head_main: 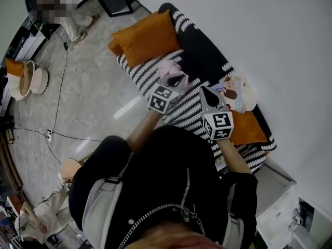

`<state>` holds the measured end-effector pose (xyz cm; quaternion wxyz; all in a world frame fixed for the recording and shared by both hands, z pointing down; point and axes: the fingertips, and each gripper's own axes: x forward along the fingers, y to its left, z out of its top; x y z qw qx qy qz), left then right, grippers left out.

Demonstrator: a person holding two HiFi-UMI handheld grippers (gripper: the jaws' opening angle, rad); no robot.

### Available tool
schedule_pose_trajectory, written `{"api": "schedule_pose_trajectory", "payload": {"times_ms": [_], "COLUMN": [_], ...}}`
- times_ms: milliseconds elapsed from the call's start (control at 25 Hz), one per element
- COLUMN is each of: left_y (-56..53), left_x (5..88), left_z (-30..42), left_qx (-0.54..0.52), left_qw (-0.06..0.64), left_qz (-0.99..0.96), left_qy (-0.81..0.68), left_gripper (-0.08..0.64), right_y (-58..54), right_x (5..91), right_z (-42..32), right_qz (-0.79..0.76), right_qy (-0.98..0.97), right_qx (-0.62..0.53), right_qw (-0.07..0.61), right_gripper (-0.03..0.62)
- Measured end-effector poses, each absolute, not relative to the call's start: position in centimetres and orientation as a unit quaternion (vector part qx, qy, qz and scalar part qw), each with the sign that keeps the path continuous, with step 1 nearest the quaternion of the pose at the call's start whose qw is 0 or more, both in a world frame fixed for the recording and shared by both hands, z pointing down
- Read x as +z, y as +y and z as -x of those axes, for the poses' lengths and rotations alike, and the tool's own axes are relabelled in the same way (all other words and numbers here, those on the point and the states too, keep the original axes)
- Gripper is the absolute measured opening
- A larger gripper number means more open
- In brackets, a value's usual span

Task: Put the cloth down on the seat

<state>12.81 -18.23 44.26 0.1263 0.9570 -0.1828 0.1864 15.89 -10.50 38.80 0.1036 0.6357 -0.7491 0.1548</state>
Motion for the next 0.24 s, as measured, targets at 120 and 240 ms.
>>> {"api": "schedule_pose_trajectory", "payload": {"times_ms": [120,240], "left_y": [-18.67,-19.13], "left_x": [44.75,45.00], "left_z": [-13.34,-13.70], "left_qx": [0.190,0.197], "left_qw": [0.125,0.123], "left_qz": [-0.957,-0.957], "left_qy": [-0.179,-0.176], "left_gripper": [0.009,0.009], "right_y": [-10.75,-11.14], "right_x": [39.02,39.20], "right_z": [-16.49,-16.87], "right_qz": [-0.640,-0.642], "right_qy": [-0.745,-0.743], "right_qx": [0.157,0.158], "right_qw": [0.104,0.104], "right_gripper": [0.000,0.000]}}
